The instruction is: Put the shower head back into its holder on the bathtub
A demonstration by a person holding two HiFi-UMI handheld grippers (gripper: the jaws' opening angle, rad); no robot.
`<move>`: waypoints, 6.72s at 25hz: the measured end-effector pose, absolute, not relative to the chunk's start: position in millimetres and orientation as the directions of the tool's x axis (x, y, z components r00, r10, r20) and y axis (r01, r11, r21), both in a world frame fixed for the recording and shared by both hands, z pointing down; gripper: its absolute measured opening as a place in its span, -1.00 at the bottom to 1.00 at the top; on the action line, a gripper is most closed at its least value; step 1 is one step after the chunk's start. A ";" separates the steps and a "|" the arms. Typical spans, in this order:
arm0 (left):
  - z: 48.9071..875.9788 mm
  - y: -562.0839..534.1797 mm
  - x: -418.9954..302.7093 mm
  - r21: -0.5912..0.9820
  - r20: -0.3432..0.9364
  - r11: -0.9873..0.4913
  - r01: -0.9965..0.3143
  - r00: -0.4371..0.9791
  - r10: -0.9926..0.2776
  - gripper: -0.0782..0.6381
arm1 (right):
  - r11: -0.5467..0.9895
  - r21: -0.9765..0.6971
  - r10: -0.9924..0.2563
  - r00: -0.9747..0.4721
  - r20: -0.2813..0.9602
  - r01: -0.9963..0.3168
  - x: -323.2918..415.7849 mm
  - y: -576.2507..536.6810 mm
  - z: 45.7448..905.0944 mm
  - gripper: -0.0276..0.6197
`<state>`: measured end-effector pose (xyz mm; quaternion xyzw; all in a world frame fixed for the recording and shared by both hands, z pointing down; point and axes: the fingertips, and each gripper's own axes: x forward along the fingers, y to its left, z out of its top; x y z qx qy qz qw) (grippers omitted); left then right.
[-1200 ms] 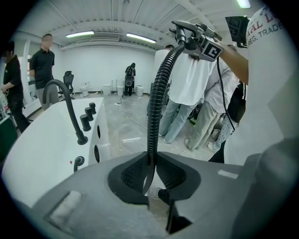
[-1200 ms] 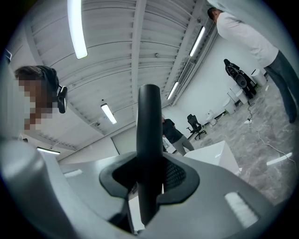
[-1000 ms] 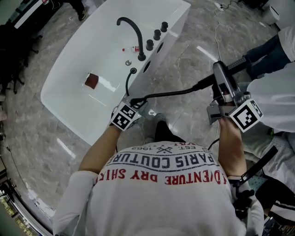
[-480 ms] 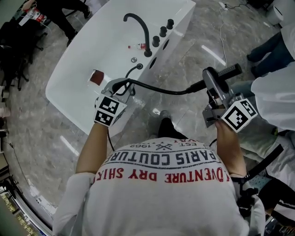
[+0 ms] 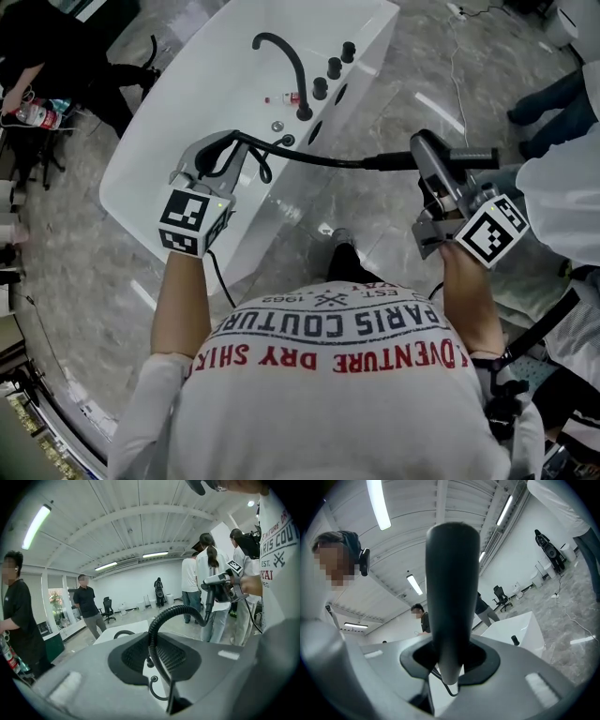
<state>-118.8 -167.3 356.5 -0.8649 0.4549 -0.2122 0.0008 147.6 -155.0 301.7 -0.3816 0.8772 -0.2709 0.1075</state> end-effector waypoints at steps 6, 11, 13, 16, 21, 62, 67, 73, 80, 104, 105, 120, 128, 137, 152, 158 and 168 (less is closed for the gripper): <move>322.9 -204.1 -121.8 -0.222 0.316 -0.555 -0.801 0.480 -0.819 -0.62 | 0.588 -0.572 -0.710 -0.704 -0.024 -0.573 146.5 -175.8 288.8 -0.58; 295.1 -232.3 -116.5 -0.236 0.278 -0.544 -0.805 0.480 -0.832 -0.62 | 0.605 -0.580 -0.696 -0.717 -0.051 -0.546 149.5 -189.8 279.6 -0.58; 285.0 -245.6 -114.7 -0.245 0.271 -0.535 -0.809 0.473 -0.838 -0.62 | 0.607 -0.586 -0.693 -0.718 -0.061 -0.537 152.1 -197.7 276.2 -0.58; 268.9 -265.5 -107.4 -0.266 0.254 -0.522 -0.810 0.463 -0.849 -0.62 | 0.610 -0.592 -0.691 -0.720 -0.073 -0.526 156.4 -211.0 271.8 -0.58; 256.9 -287.4 -96.4 -0.291 0.238 -0.515 -0.807 0.460 -0.855 -0.62 | 0.618 -0.594 -0.678 -0.731 -0.072 -0.514 159.7 -229.1 268.1 -0.58; 445.4 -348.2 -129.1 -0.097 0.459 -0.404 -0.910 0.319 -0.829 -0.61 | 0.638 -0.592 -0.601 -0.799 0.016 -0.492 138.5 -319.8 327.9 -0.58; 493.7 -338.1 -126.8 -0.010 0.519 -0.404 -0.915 0.340 -0.784 -0.61 | 0.631 -0.588 -0.609 -0.793 0.028 -0.506 137.9 -322.1 333.1 -0.58; 552.3 -323.5 -126.2 0.008 0.591 -0.428 -0.904 0.350 -0.727 -0.61 | 0.635 -0.580 -0.602 -0.797 0.042 -0.510 129.7 -324.2 334.7 -0.58; 611.5 -297.9 -117.2 0.080 0.662 -0.457 -0.886 0.390 -0.640 -0.61 | 0.644 -0.575 -0.580 -0.812 0.062 -0.504 116.5 -324.5 340.9 -0.58; 666.6 -260.5 -86.4 0.191 0.712 -0.510 -0.839 0.476 -0.517 -0.58 | 0.686 -0.560 -0.491 -0.864 0.115 -0.464 57.4 -324.3 357.8 -0.58; 662.2 -260.8 -88.1 0.203 0.701 -0.500 -0.842 0.481 -0.526 -0.61 | 0.688 -0.555 -0.488 -0.864 0.123 -0.467 53.9 -324.8 360.6 -0.58; 524.1 -263.4 -116.8 0.264 0.436 -0.419 -0.869 0.495 -0.751 -0.77 | 0.765 -0.449 -0.400 -0.887 0.231 -0.461 -6.9 -323.3 409.0 -0.58; 466.6 -251.5 -137.5 0.282 0.346 -0.417 -0.864 0.497 -0.796 -0.78 | 0.846 -0.332 -0.322 -0.896 0.305 -0.417 -50.4 -313.8 441.2 -0.58; 442.9 -231.2 -145.4 0.287 0.310 -0.400 -0.871 0.479 -0.821 -0.78 | 0.890 -0.250 -0.262 -0.877 0.404 -0.381 -76.6 -310.1 498.3 -0.58; 446.8 -210.5 -187.1 0.324 0.316 -0.322 -0.890 0.422 -0.850 -0.78 | 0.884 -0.250 -0.195 -0.798 0.570 -0.395 -118.2 -314.6 612.6 -0.58; 452.3 -206.4 -194.6 0.341 0.299 -0.297 -0.892 0.403 -0.865 -0.78 | 0.888 -0.231 -0.180 -0.763 0.621 -0.398 -125.1 -311.0 644.7 -0.58; 456.5 -200.9 -206.2 0.350 0.298 -0.277 -0.895 0.387 -0.872 -0.78 | 0.924 -0.174 -0.151 -0.741 0.654 -0.342 -135.2 -301.6 670.5 -0.59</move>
